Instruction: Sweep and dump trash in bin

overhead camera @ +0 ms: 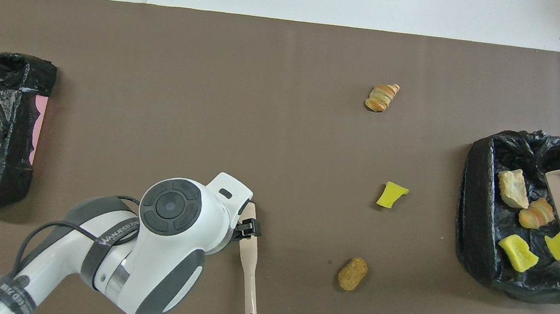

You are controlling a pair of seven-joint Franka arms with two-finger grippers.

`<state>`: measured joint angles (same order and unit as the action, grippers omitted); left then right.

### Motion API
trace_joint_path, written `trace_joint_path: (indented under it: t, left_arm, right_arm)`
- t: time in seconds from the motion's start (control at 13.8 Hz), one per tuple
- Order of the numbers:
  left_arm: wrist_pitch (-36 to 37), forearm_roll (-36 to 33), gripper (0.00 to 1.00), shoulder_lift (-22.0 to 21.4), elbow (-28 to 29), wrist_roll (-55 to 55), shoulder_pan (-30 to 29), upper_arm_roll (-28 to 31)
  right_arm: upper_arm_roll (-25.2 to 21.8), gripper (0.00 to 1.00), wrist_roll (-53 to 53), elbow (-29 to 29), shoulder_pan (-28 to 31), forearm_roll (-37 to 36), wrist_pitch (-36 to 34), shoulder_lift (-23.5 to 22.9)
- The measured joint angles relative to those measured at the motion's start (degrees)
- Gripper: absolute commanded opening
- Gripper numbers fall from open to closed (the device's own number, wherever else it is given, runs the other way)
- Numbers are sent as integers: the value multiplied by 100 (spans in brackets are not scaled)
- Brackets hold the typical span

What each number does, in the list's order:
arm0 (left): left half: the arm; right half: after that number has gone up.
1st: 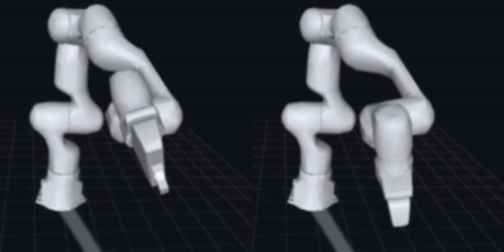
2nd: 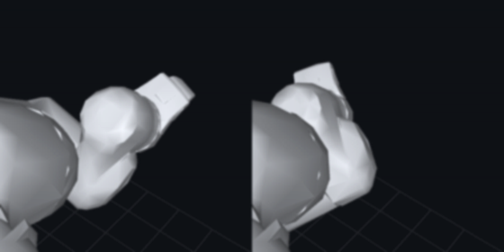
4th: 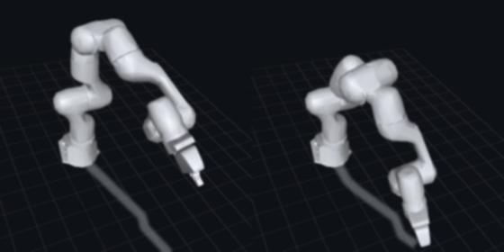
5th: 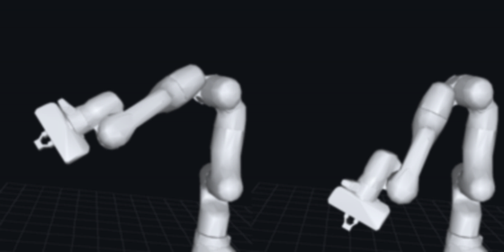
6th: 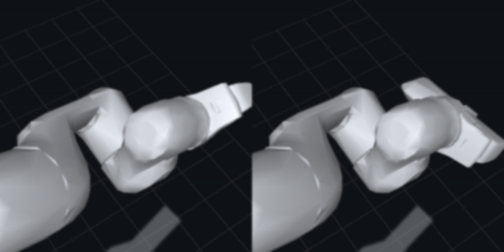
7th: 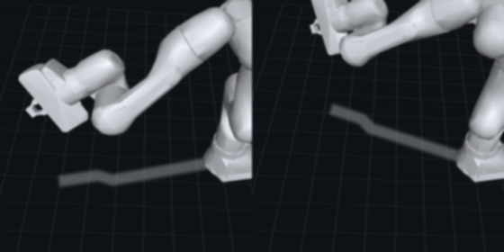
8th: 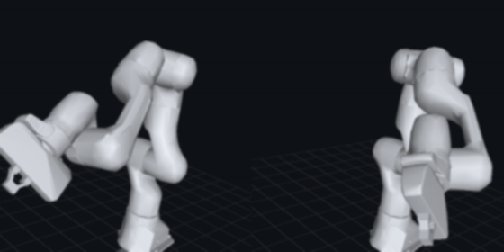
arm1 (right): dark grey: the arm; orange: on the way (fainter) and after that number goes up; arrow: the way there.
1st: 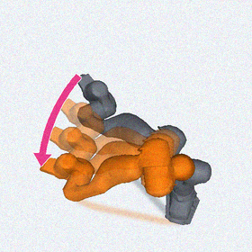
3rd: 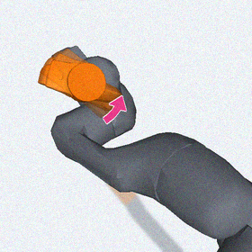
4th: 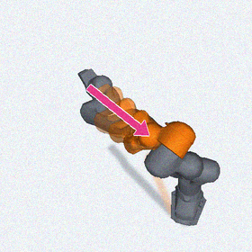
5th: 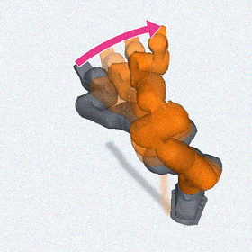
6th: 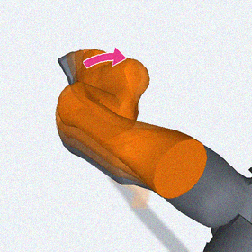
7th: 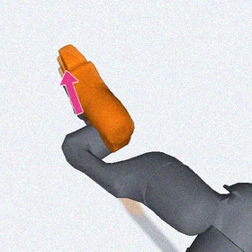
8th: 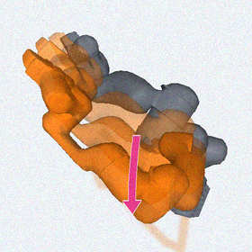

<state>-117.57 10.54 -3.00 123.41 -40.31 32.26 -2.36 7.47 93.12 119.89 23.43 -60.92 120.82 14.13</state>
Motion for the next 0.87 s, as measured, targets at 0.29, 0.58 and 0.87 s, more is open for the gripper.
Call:
trace_joint_path:
  t: [0.29, 0.58, 0.87]
  left_arm:
    - [310, -55, 100, -230, -141, 928, -662, 17]
    - [630, -370, 100, -301, -498, 1506, -1217, 25]
    - [881, -430, 100, -308, -794, 2271, -1781, 33]
  right_arm:
    - [1, 0, 90, 16, -7, -5, 0, 149]
    - [3, 0, 126, 69, -90, 789, -34, 143]
    - [5, 0, 132, 98, -211, 2294, -404, 141]
